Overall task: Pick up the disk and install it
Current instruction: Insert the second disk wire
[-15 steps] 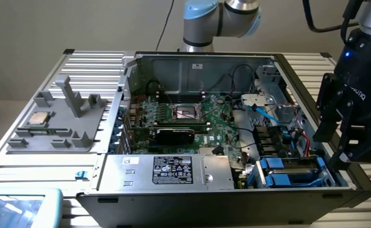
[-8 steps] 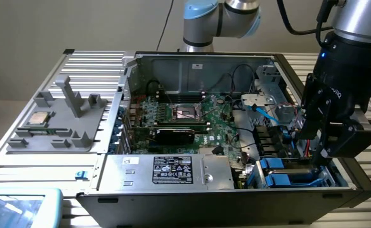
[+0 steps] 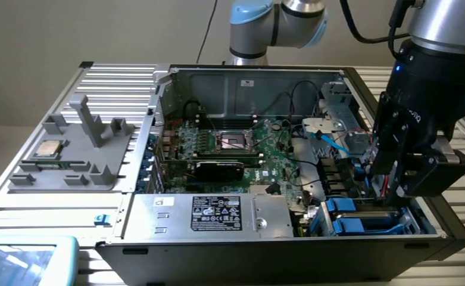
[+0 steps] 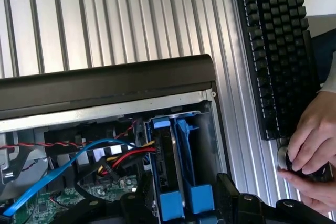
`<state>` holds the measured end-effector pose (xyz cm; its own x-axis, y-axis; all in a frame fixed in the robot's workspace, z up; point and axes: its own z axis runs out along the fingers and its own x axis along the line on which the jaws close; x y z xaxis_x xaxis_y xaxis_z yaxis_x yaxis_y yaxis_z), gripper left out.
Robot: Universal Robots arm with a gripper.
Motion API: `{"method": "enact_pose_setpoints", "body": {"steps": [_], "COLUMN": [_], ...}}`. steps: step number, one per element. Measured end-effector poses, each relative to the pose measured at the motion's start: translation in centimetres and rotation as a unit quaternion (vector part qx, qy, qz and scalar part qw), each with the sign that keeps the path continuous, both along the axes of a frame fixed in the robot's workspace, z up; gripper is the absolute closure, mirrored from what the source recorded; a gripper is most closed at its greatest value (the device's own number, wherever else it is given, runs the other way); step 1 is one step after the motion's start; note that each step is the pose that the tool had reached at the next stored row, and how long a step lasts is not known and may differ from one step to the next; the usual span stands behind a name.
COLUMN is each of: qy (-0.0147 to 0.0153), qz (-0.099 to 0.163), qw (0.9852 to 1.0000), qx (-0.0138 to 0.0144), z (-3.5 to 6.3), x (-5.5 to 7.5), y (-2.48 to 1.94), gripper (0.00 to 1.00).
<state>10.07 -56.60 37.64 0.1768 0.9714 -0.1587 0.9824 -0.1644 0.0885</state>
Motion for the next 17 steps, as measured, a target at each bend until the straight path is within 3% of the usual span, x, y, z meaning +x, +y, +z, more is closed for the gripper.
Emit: {"method": "enact_pose_setpoints", "body": {"steps": [5, 10, 17], "qy": [-0.0035, -0.0037, -0.0037], "qz": [0.0, -0.002, -0.002], "qw": [1.0, 1.0, 1.0], "qx": [-0.0007, -0.0007, -0.0007], "z": [-0.06, -0.06, 0.18], "x": [-0.9, -1.0, -0.8], "y": [0.54, 1.01, 1.11], "gripper": [0.4, 0.4, 0.4]}}
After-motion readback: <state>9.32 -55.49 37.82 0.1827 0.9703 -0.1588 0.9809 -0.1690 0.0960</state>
